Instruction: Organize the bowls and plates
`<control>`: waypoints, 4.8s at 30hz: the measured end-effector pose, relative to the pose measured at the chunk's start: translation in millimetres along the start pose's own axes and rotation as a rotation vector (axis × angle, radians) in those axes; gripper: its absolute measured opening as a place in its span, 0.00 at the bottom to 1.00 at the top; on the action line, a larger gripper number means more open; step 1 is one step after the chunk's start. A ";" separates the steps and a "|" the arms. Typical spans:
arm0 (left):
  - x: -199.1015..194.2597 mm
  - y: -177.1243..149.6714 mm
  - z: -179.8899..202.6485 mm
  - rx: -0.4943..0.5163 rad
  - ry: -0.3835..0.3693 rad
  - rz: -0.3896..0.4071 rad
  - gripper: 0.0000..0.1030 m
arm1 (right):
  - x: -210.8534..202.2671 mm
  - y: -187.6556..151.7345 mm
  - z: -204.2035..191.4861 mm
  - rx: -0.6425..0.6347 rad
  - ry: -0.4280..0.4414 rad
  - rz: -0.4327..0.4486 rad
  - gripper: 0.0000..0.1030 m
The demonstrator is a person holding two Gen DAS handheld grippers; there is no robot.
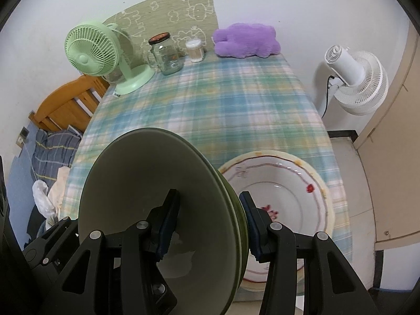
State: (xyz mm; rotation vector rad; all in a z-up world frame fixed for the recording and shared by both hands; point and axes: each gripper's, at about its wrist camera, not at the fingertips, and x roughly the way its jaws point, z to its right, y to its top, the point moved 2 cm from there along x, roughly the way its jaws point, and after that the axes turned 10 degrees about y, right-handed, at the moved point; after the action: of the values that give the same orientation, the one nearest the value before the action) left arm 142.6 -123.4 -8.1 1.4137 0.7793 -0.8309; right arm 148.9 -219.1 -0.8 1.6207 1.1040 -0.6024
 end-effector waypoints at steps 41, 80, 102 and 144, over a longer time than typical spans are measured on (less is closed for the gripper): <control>73.2 -2.4 86.6 -0.088 0.069 -0.149 0.53 | 41.4 9.8 114.6 -0.025 0.016 -0.195 0.48; 20.5 4.7 77.0 -0.008 0.118 -0.007 0.88 | -8.4 9.0 109.0 -0.010 0.018 -0.039 0.64; -30.6 -6.3 -51.6 0.071 0.086 0.182 0.90 | -50.0 -20.2 -6.7 0.021 -0.231 0.258 0.73; -74.0 -109.1 -175.5 -0.049 0.218 0.371 0.96 | -27.5 -127.6 -114.6 -0.110 -0.159 0.394 0.81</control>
State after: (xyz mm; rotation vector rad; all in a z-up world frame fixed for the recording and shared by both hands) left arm 15.7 55.6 -3.5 1.5603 0.6664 -0.3747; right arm 8.1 -117.3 0.3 1.6071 0.6650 -0.3943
